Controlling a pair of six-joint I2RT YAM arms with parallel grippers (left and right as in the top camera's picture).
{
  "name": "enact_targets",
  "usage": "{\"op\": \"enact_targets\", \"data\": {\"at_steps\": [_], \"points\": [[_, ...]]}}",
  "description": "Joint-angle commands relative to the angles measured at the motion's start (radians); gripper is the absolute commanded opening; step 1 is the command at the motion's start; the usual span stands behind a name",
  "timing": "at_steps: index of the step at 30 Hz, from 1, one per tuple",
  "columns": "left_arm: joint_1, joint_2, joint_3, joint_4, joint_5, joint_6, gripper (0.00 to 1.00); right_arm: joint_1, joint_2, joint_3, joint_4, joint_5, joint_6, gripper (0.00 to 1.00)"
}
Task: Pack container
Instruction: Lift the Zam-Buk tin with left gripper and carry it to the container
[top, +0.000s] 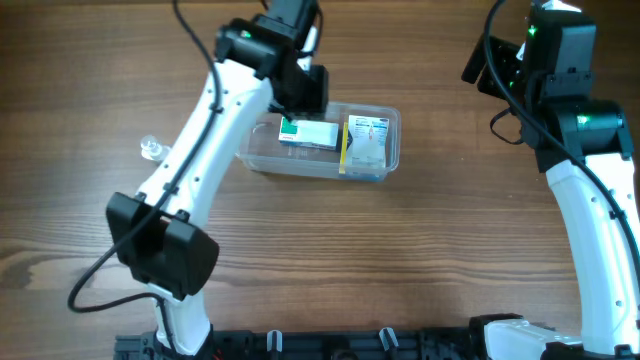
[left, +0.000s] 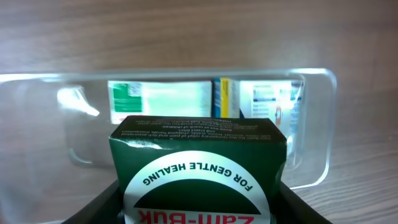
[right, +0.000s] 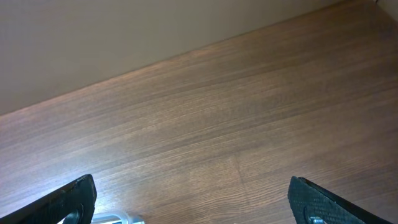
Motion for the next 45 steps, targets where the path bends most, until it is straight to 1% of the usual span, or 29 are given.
{"op": "enact_targets", "data": {"at_steps": [1,9,11,13,16,21,30,35,39,45], "points": [[-0.038,0.072,-0.06,0.011,-0.011,-0.055,0.42,0.001,0.007,-0.001,0.0,0.01,0.014,1.0],[-0.066,0.161,-0.105,0.002,-0.01,-0.057,0.39,0.001,0.007,-0.001,0.0,0.01,0.014,1.0],[-0.066,0.169,-0.105,-0.002,-0.01,-0.058,0.4,0.001,0.007,-0.001,0.0,0.01,0.014,1.0],[-0.067,0.174,-0.105,0.002,-0.01,-0.058,0.44,0.001,0.007,-0.001,0.0,0.01,0.014,1.0],[-0.067,0.181,-0.105,0.019,-0.01,-0.058,0.47,0.001,0.007,-0.001,0.0,0.01,0.013,1.0],[-0.067,0.207,-0.105,0.046,-0.01,-0.058,0.49,0.001,0.007,-0.001,0.0,0.01,0.014,1.0],[-0.067,0.249,-0.105,0.05,-0.027,-0.057,0.49,0.001,0.007,-0.001,0.0,0.01,0.014,1.0],[-0.067,0.253,-0.105,0.051,-0.044,-0.057,0.57,0.001,0.007,-0.001,0.0,0.01,0.014,1.0],[-0.067,0.253,-0.105,0.053,-0.043,-0.057,0.64,0.001,0.007,-0.001,0.0,0.01,0.014,1.0],[-0.067,0.253,-0.105,0.056,-0.043,-0.057,0.66,0.001,0.007,-0.001,0.0,0.01,0.014,1.0]]}}
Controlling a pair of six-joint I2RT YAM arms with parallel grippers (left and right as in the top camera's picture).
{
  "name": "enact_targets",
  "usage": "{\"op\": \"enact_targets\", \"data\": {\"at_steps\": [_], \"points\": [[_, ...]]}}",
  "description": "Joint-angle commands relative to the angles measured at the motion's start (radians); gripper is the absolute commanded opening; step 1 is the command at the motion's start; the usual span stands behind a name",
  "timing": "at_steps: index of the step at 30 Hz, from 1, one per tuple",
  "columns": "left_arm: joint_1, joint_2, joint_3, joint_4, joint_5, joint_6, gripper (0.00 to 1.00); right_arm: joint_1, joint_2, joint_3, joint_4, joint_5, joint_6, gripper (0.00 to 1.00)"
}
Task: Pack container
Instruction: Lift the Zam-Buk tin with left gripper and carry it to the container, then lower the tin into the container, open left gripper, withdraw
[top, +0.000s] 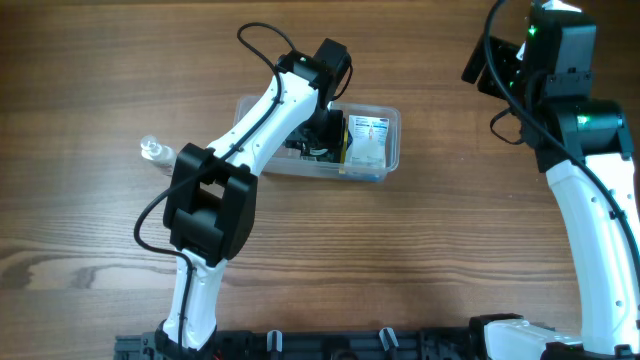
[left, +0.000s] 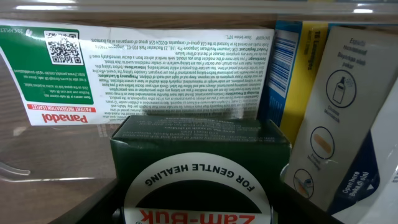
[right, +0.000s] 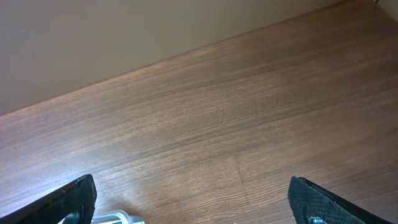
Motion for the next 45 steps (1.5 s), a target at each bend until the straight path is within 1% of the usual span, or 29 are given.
{"op": "enact_targets", "data": {"at_steps": [1,4,14,16,19,23,26,29,32,35,38,40,45], "points": [[-0.003,0.014,0.002,0.007,-0.014,-0.009,0.67,0.001,0.007,-0.001,0.0,0.01,0.014,1.0],[-0.003,0.014,0.002,0.009,-0.013,-0.009,0.68,0.001,0.007,-0.001,0.0,0.01,0.014,1.0],[-0.004,0.014,0.002,0.009,-0.006,-0.009,0.8,0.001,0.007,-0.001,0.0,0.01,0.014,1.0],[-0.005,0.014,0.002,0.01,-0.005,-0.01,0.8,0.001,0.007,-0.001,0.0,0.01,0.014,1.0],[-0.004,0.014,0.002,0.011,-0.006,-0.009,0.78,0.001,0.007,-0.001,0.0,0.01,0.014,1.0],[-0.003,0.014,0.002,0.018,-0.019,-0.009,0.69,0.001,0.007,-0.001,0.0,0.01,0.014,1.0],[0.011,0.013,0.003,0.033,-0.056,-0.01,0.67,0.001,0.007,-0.001,0.0,0.01,0.014,1.0],[0.043,0.002,0.012,0.015,-0.055,-0.018,0.65,0.001,0.007,-0.001,0.0,0.01,0.013,1.0],[0.082,-0.032,0.035,-0.017,-0.051,-0.017,0.65,0.001,0.007,-0.001,0.0,0.01,0.013,1.0],[0.113,-0.1,0.056,-0.04,-0.051,-0.016,0.67,0.001,0.007,-0.001,0.0,0.01,0.014,1.0],[0.123,-0.193,0.057,-0.037,-0.051,-0.005,0.75,0.001,0.007,-0.001,0.0,0.01,0.014,1.0],[0.122,-0.25,0.057,-0.041,-0.056,0.006,0.78,0.001,0.007,-0.001,0.0,0.01,0.014,1.0],[0.131,-0.381,0.057,-0.054,-0.056,0.018,0.79,0.001,0.007,-0.001,0.0,0.01,0.014,1.0]]}}
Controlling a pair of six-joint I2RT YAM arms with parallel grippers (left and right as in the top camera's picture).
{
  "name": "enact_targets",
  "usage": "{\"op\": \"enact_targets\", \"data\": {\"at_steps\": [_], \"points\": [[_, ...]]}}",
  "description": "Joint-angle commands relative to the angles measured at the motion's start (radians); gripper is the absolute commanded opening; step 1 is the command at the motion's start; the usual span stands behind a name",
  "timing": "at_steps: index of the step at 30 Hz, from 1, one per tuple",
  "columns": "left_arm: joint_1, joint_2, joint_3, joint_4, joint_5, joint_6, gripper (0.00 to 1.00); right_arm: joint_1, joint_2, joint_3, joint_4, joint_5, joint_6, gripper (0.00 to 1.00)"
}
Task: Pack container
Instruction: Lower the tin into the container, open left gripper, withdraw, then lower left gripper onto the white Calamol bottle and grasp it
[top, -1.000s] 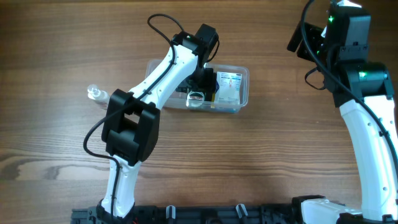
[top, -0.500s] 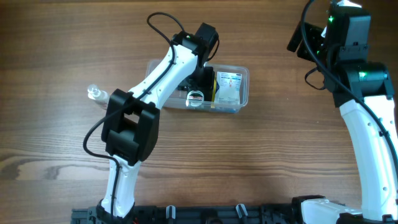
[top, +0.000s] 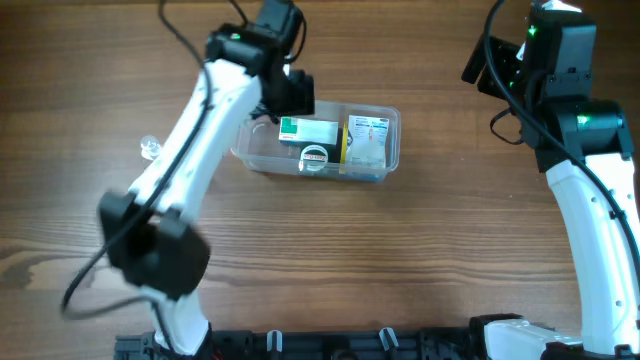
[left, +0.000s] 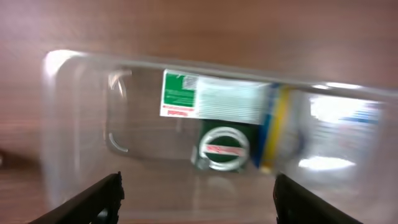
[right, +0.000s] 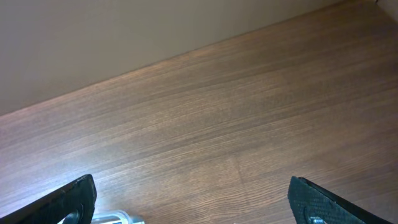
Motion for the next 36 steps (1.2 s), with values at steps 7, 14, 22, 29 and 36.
{"op": "enact_targets", "data": {"at_steps": [7,14,22,29,36], "points": [[0.106,-0.213,0.025,-0.101,-0.145,-0.011,0.94,0.001,0.007,-0.001,0.0,0.01,0.014,1.0],[0.338,-0.195,0.01,-0.237,-0.174,-0.06,0.95,0.001,0.007,-0.001,0.0,0.01,0.013,1.0],[0.49,-0.195,-0.129,-0.198,-0.163,-0.134,0.96,0.001,0.007,-0.001,0.0,0.01,0.013,1.0],[0.519,-0.195,-0.381,-0.026,-0.164,-0.324,0.94,0.001,0.007,-0.001,0.0,0.01,0.014,1.0],[0.519,-0.195,-0.518,0.114,-0.164,-0.457,0.95,0.001,0.007,-0.001,0.0,0.01,0.014,1.0]]}}
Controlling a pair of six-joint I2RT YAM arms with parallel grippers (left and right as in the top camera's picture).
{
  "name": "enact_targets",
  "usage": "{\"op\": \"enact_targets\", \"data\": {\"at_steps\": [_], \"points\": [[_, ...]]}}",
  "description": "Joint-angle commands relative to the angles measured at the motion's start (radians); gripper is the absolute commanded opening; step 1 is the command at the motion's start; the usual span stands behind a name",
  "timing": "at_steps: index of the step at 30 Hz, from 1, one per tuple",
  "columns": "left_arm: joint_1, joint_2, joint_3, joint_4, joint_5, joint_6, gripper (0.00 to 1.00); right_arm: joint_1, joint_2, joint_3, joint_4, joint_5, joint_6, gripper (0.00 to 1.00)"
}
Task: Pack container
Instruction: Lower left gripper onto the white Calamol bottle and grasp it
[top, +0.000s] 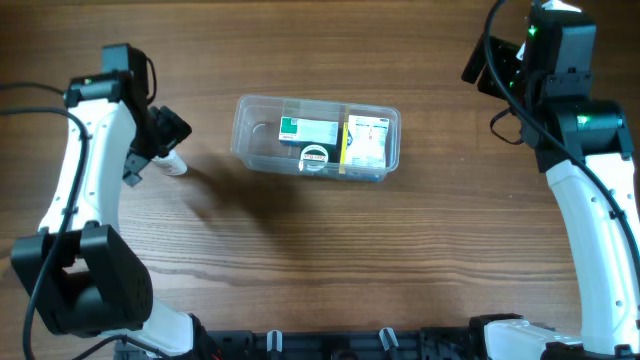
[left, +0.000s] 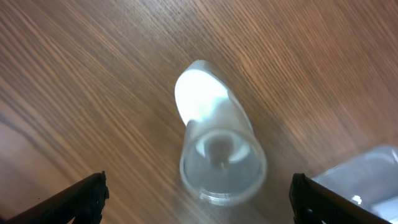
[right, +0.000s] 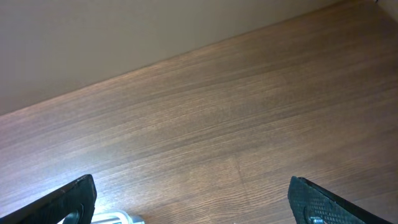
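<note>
The clear plastic container (top: 258, 150) sits at the table's middle back. Inside lie a white and green Panadol box (top: 308, 130), a green Zam-Buk box (top: 315, 156) and a white plaster box (top: 368, 140). A small clear bottle (left: 217, 149) lies on the wood to the container's left, also seen from overhead as the bottle (top: 174, 164). My left gripper (left: 199, 205) hangs open above the bottle with a finger on either side, apart from it; overhead the left gripper (top: 165, 138) is seen there too. At the far right my right gripper (right: 199, 205) is open and holds nothing.
A corner of the container (left: 367, 180) shows at the lower right of the left wrist view. The right arm (top: 585, 200) stands along the table's right side. Bare wood lies under the right gripper.
My left gripper has moved from above the container's left end to the left, and is now open over the small clear bottle. The Zam-Buk box stays in the container. The right arm has not moved.
My left gripper held the Zam-Buk box above the container. Then it had the box down inside, beside the Panadol box. Then it was open above the container with the box left inside. Now it is over the clear bottle.
</note>
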Motion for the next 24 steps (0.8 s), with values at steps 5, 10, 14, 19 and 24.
{"op": "enact_targets", "data": {"at_steps": [5,10,14,19,24], "points": [[0.005,0.005,-0.091,0.12,-0.006,-0.186,0.95,0.001,0.007,-0.001,0.0,0.01,0.014,1.0],[0.005,0.005,-0.125,0.188,-0.006,-0.205,0.94,0.001,0.007,-0.001,0.0,0.01,0.014,1.0],[0.005,0.005,-0.15,0.233,-0.006,-0.205,0.93,0.001,0.007,-0.001,0.0,0.01,0.014,1.0],[0.005,0.005,-0.173,0.283,-0.006,-0.205,0.86,0.001,0.007,-0.001,0.0,0.01,0.014,1.0],[0.005,0.005,-0.173,0.311,-0.006,-0.205,0.7,0.001,0.007,-0.001,0.0,0.01,0.014,1.0]]}}
